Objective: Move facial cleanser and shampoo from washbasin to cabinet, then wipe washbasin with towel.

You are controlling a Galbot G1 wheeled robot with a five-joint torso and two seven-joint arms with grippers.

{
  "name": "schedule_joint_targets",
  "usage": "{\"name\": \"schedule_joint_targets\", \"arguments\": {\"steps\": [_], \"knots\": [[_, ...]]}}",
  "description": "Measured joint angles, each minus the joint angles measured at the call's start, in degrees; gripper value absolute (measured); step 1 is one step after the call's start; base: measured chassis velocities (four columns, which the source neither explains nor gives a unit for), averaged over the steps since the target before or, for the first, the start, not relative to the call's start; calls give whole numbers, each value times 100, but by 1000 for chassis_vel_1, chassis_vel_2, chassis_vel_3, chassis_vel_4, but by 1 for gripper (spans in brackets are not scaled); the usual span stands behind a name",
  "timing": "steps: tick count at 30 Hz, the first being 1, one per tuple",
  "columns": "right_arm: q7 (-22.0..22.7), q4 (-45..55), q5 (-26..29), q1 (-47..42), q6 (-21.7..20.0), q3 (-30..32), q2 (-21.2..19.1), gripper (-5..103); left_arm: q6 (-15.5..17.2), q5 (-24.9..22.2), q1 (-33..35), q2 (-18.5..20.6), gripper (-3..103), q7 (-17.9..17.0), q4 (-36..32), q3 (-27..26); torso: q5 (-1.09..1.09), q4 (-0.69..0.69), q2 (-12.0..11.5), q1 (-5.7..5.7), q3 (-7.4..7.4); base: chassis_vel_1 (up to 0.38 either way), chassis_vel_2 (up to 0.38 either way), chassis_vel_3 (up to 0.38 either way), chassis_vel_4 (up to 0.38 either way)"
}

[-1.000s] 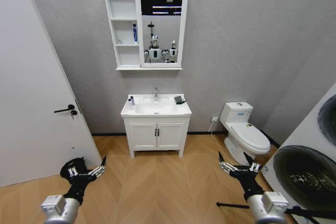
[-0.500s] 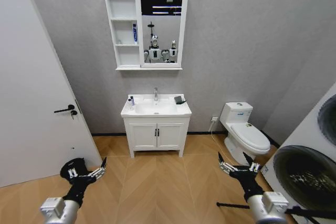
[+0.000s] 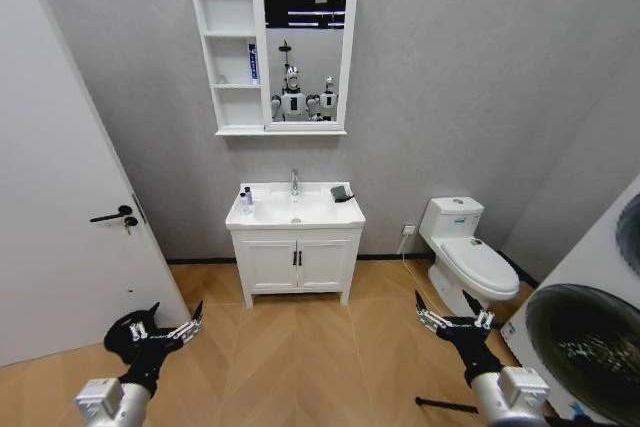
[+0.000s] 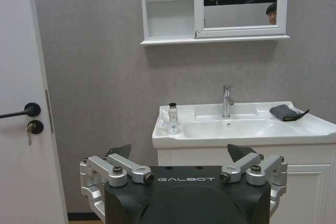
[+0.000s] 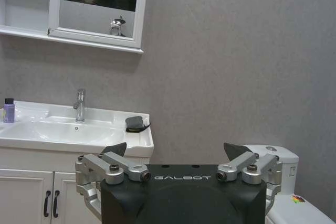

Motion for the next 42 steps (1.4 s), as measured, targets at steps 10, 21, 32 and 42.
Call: {"name": "schedule_joint_targets", "arguments": {"steps": [10,21,32,42], "knots": [[-25,-110,-29,0,62,-6,4,100,1,22,-28,-22,100,8,36,23,-1,0,0,1,1,-279,301,288,-296],[-26,-206,-35,-5,158,1,5,100,1,90,-18,-81,100,15,49,61,-6,-1,-1,4,1,-362,360,371,-364],[-39,-281,-60,-15,230,6,5,100,1,229,-4,-168,100,13,27,130,-5,-2,-2,4,1,-345,340,347,-356],[12,-402,-7,22,244,70,-41,100,-50,388,-62,-238,100,6,220,239,0,-4,-2,4,1,-178,172,138,-111]]}}
